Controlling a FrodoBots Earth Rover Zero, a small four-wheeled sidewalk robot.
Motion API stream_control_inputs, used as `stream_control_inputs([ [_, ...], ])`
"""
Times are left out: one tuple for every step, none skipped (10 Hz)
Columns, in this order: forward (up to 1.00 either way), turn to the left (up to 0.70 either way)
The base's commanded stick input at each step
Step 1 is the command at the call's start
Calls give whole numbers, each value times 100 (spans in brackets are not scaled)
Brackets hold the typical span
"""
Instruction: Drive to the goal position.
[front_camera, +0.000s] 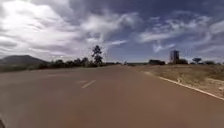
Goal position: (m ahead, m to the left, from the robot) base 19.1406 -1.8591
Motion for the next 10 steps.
stream_control_inputs([
  [97,0],
  [97,0],
  [97,0],
  [97,0],
  [97,-9],
  [97,-14],
  [97,-19],
  [97,-19],
  [97,-12],
  [97,-5],
])
